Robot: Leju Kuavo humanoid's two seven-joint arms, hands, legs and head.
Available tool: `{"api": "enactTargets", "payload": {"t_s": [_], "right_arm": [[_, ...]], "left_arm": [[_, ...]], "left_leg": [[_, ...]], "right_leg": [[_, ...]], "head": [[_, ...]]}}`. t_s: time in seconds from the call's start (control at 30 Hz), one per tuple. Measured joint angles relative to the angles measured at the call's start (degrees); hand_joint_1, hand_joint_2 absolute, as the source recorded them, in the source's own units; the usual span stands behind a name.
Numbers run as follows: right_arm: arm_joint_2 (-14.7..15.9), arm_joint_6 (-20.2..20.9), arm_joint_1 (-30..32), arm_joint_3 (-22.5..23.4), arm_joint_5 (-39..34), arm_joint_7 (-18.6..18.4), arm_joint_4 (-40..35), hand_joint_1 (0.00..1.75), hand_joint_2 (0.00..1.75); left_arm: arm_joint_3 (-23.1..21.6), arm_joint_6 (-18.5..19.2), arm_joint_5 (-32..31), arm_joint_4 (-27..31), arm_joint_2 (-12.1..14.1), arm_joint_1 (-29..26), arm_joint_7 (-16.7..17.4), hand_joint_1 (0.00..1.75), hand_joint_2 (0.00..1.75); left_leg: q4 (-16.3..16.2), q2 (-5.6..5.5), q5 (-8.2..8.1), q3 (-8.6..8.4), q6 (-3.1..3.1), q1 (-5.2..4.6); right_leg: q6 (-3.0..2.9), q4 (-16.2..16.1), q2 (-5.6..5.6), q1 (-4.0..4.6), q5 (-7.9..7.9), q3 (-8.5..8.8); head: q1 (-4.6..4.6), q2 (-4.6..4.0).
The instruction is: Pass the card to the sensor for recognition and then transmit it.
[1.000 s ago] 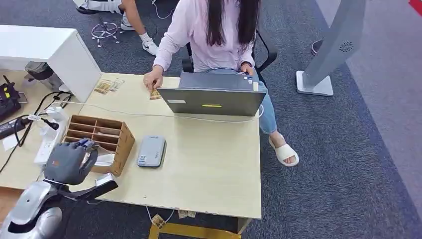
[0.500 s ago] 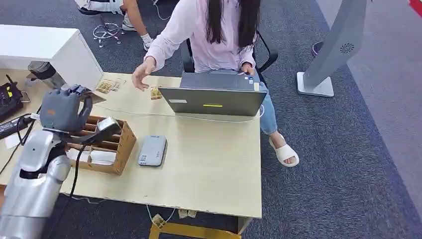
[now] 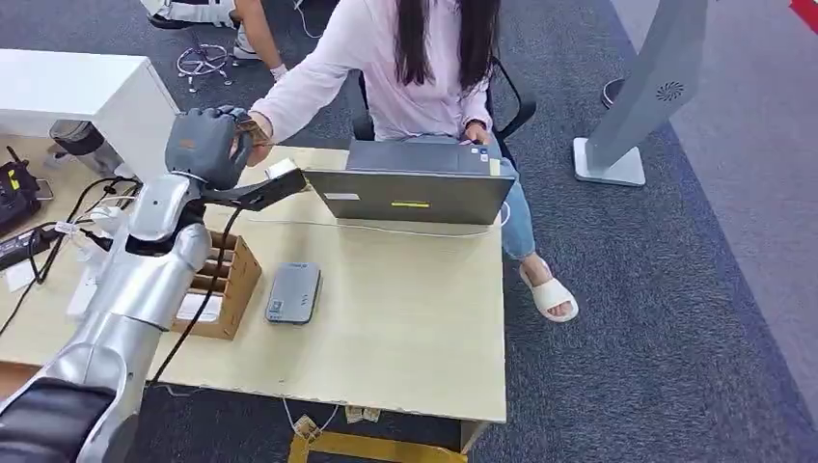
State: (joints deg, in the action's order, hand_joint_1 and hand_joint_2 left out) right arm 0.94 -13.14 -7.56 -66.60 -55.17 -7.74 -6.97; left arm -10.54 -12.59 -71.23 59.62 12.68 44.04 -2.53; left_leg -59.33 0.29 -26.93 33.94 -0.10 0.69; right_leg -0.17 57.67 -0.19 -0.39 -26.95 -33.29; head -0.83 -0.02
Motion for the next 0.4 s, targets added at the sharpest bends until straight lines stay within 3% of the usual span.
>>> {"api": "enactTargets", "payload": {"t_s": [0.4], "right_arm": [[0.0, 0.0, 0.1, -0.8, -1.0, 1.2, -0.1, 0.00, 0.00]], "left_arm": [[-1.6, -0.5, 2.0, -2.2, -0.7, 0.2, 0.6, 0.00, 1.75]], "left_leg": [[0.0, 0.01, 0.00, 0.01, -0.01, -0.01]], "right_leg": [[-0.01, 0.0, 0.02, 0.01, 0.00, 0.01]], "head": [[0.02, 0.00]]}}
